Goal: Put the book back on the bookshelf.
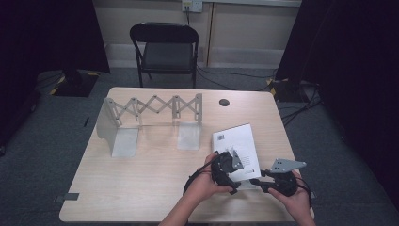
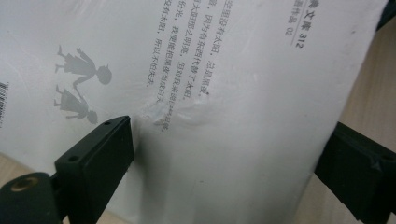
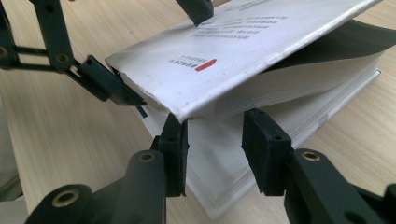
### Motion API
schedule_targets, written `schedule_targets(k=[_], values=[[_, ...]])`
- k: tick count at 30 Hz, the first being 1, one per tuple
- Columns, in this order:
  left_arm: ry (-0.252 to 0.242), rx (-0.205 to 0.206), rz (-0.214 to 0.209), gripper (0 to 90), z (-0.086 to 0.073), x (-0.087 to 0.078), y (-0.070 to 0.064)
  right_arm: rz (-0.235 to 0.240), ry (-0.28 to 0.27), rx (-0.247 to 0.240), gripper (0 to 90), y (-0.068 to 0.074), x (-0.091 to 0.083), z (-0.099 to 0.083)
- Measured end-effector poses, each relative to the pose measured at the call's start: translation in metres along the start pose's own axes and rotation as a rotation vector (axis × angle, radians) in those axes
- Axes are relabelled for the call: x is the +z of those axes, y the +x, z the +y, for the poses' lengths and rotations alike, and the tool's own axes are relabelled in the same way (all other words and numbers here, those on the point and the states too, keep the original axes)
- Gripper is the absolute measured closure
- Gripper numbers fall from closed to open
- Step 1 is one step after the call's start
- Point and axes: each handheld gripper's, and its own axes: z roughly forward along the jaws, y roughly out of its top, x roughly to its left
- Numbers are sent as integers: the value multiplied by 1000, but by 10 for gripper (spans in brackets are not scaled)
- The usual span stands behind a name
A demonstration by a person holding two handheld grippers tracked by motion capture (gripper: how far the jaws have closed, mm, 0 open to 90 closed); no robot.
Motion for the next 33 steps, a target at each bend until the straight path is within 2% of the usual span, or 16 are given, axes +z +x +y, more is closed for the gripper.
schedule_targets(k=[2, 3, 5, 7, 10, 14, 17, 18, 19, 22, 24, 25, 26, 27, 29, 33], values=[[7, 7, 22, 6, 1, 5, -3, -1, -4, 1, 624, 0, 0, 0], [11, 19, 44, 0, 1, 6, -5, 0, -7, -2, 625, 1, 0, 1], [9, 19, 72, 0, 2, 8, -7, -5, -8, -4, 628, 2, -1, 2], [7, 29, 73, 0, 2, 8, -7, -5, -8, -2, 630, 2, -1, 2], [-10, 1, 86, 0, 2, 9, -6, -1, -16, 4, 640, 3, -1, 3], [-7, 23, 106, 0, 1, 10, -6, -4, -17, 6, 640, 4, 0, 4], [7, 19, 138, 6, 1, 11, -7, 11, -13, 10, 641, 5, 2, 4], [0, 26, 163, 30, 0, 10, -7, 14, -13, 7, 641, 5, 3, 4], [-7, 24, 160, 77, -1, 10, -7, 15, -9, 5, 641, 6, 3, 4], [-12, 37, 156, 104, -2, 7, -6, 22, -19, 23, 642, 5, 4, 3], [-19, 57, 167, 141, -2, 6, -9, 21, -18, 24, 641, 5, 4, 3], [-3, 80, 170, 164, -1, 5, -10, 21, -17, 21, 641, 5, 4, 3], [0, 86, 170, 177, -1, 4, -10, 19, -14, 18, 640, 5, 5, 2], [5, 97, 170, 183, -1, 4, -10, 21, -9, 18, 638, 5, 6, 2], [-6, 89, 171, 187, -2, 4, -10, 23, -4, 11, 627, 5, 6, 1], [7, 104, 173, 188, -2, 5, -11, 3, 9, 4, 609, 4, 8, 0]])
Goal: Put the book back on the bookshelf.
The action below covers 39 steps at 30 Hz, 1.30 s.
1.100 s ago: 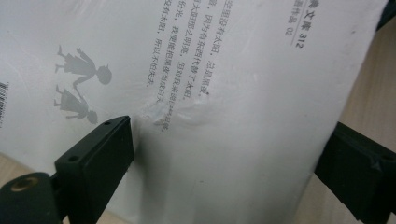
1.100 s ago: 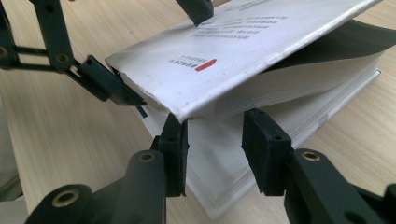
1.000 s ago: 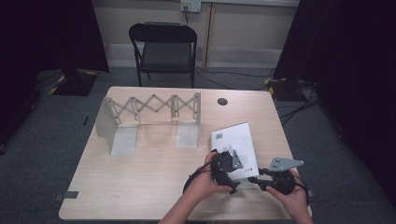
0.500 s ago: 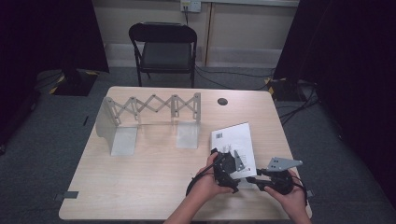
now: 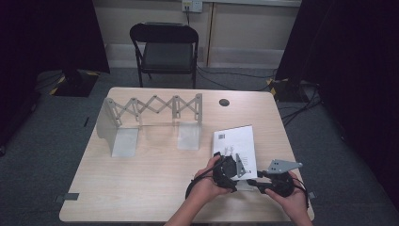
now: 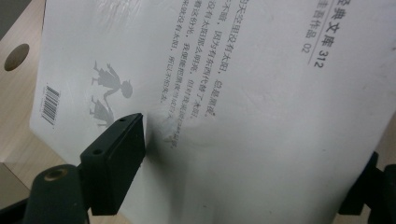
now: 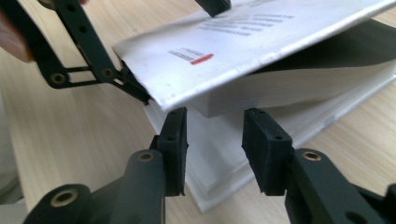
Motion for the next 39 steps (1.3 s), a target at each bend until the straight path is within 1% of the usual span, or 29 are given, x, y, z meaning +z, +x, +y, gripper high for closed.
schedule_targets(k=[1, 3, 7, 8, 9, 10, 12, 13, 14, 15, 16, 18, 19, 20, 21, 22, 24, 25, 26, 27, 29, 30, 32, 33, 34, 36, 37, 38, 39], values=[[1, -1, 1, 188, 0, 0, 0, -12, 4, -1, 604, -1, 0, -1], [2, 3, -2, 188, 0, 0, 0, -10, -1, 8, 604, -3, -1, -2], [-1, 3, -6, 187, 0, 0, 1, -37, 5, 11, 591, -5, 1, -3], [8, 10, -7, 186, 0, 0, 1, -38, 5, 13, 589, -5, 2, -3], [9, 8, -10, 184, 0, 0, 0, -29, -4, 14, 590, -5, 2, -3], [7, 9, -9, 183, 0, 1, 0, -25, -7, 23, 587, -5, 3, -2], [2, 10, -10, 176, 0, 1, 1, -31, -4, 17, 588, -4, 3, -2], [1, 6, -11, 170, -1, 1, 1, -28, -8, 24, 587, -5, 3, -2], [2, 15, -15, 160, -1, 0, 1, -24, -11, 32, 587, -5, 3, -2], [-1, 13, -17, 157, -1, 0, 2, -24, -11, 33, 588, -5, 3, -3], [-13, 2, -17, 152, -2, 0, 1, -23, -13, 35, 588, -5, 2, -2], [-22, 2, -26, 135, -3, 1, 2, -25, -15, 38, 588, -5, 2, -2], [-30, -9, -36, 118, -3, 2, 3, -25, -17, 39, 588, -4, 2, -2], [-40, -31, -47, 85, -3, 3, 3, -23, -19, 46, 588, -4, 2, -2], [-43, -31, -37, 70, -3, 5, 3, -19, -16, 49, 589, -5, 2, -2], [-43, -18, -27, 73, -2, 6, 2, -16, -17, 54, 590, -5, 2, -2], [-27, -6, -35, 10, -2, 9, 2, -12, -20, 63, 595, -5, 2, -3], [-31, 2, -15, 0, -2, 11, 1, -12, -20, 62, 597, -5, 2, -3], [-27, 0, -7, 0, -2, 12, 1, -11, -18, 61, 597, -5, 3, -3], [-40, -8, -6, 0, -3, 14, 1, -11, -16, 62, 597, -5, 3, -3], [-37, -2, -4, 0, -3, 14, 3, -10, -15, 68, 597, -5, 3, -4], [-47, -6, 3, 11, -4, 14, 3, -10, -14, 67, 597, -5, 3, -4], [-54, -10, -3, 39, -4, 13, 3, -13, -16, 64, 597, -5, 3, -4], [-66, 0, -9, 50, -5, 12, 4, -10, -19, 65, 596, -5, 3, -4], [-57, 28, -11, 66, -6, 9, 5, -5, -22, 70, 594, -6, 3, -4], [-63, 54, -1, 110, -5, 8, 2, 12, -28, 76, 569, -7, 3, -6], [-57, 82, 5, 130, -4, 8, 0, 21, -25, 84, 565, -8, 3, -7], [-67, 77, 13, 148, -4, 9, -3, 26, -24, 88, 550, -9, 4, -9], [-65, 90, 18, 161, -4, 9, -4, 34, -24, 94, 542, -10, 4, -10]])
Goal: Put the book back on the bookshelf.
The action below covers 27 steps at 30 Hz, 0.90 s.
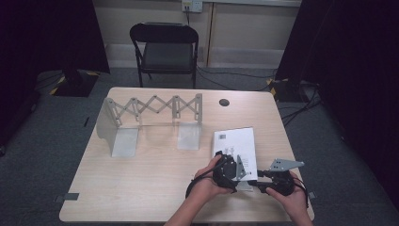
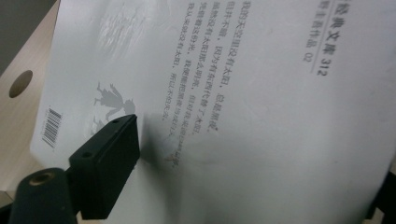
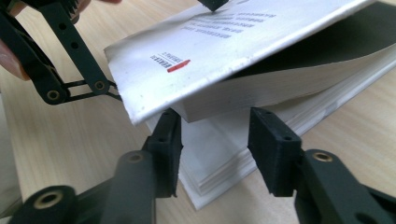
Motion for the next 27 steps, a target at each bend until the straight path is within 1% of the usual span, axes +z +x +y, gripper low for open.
schedule_targets(k=[3, 5, 6, 8, 10, 11, 12, 15, 17, 18, 20, 22, 23, 24, 26, 27], values=[[2, 8, 8, 171, 0, 0, -3, -6, 5, -19, 507, 1, -1, -2], [-1, 17, 10, 179, 0, 0, -3, -22, 1, -35, 474, 2, -4, -3], [-1, 26, 12, 185, 0, -1, -3, -24, -1, -32, 470, 1, -6, -4], [-2, 21, 13, 196, 0, -1, -4, -34, -3, -22, 447, -2, -9, -8], [-1, 49, 13, 220, 2, -2, -5, -29, -1, -10, 433, -5, -12, -11], [-1, 52, 13, 238, 3, -3, -5, -32, 0, -14, 427, -6, -13, -13], [6, 62, 2, 248, 4, -5, -4, -35, 3, -18, 424, -7, -15, -14], [-8, 53, -9, 281, 4, -9, 0, -47, 7, -20, 390, -9, -17, -17], [4, 66, -5, 311, 6, -13, 2, -55, 8, -26, 354, -10, -17, -19], [4, 53, -12, 317, 7, -13, 4, -51, 12, -32, 351, -10, -17, -20], [6, 47, -22, 325, 9, -15, 7, -51, 17, -46, 341, -10, -17, -21], [27, 61, -19, 347, 11, -18, 9, -57, 23, -66, 331, -9, -17, -21], [36, 59, -20, 360, 13, -20, 10, -54, 22, -79, 326, -9, -17, -21], [37, 53, -23, 365, 14, -21, 11, -53, 23, -87, 316, -8, -16, -21], [25, 17, -29, 376, 17, -25, 17, -61, 24, -108, 299, -7, -16, -22], [29, 14, -29, 394, 18, -27, 18, -65, 25, -123, 283, -7, -15, -23]])
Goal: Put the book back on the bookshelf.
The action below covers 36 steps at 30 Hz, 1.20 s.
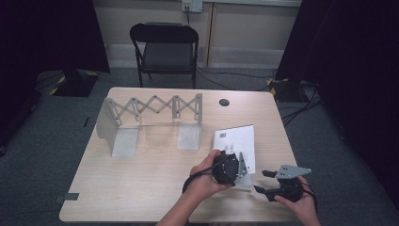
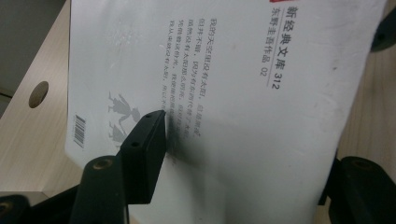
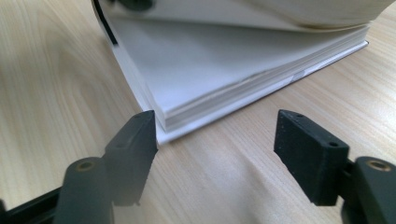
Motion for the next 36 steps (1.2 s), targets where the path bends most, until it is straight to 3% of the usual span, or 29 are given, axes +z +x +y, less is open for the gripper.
schedule_targets(k=[7, 14, 21, 36], values=[[6, -37, -9, 442, 9, -10, 14, -25, -2, -63, 275, 2, 2, -2], [38, -34, -10, 444, 15, -9, 15, -80, -28, -119, 278, 1, 4, -2], [41, -46, -18, 446, 17, -12, 20, -104, -40, -108, 277, -2, 6, -2], [64, -61, -12, 492, 24, -20, 30, -104, 7, -121, 281, -1, 7, -3]])
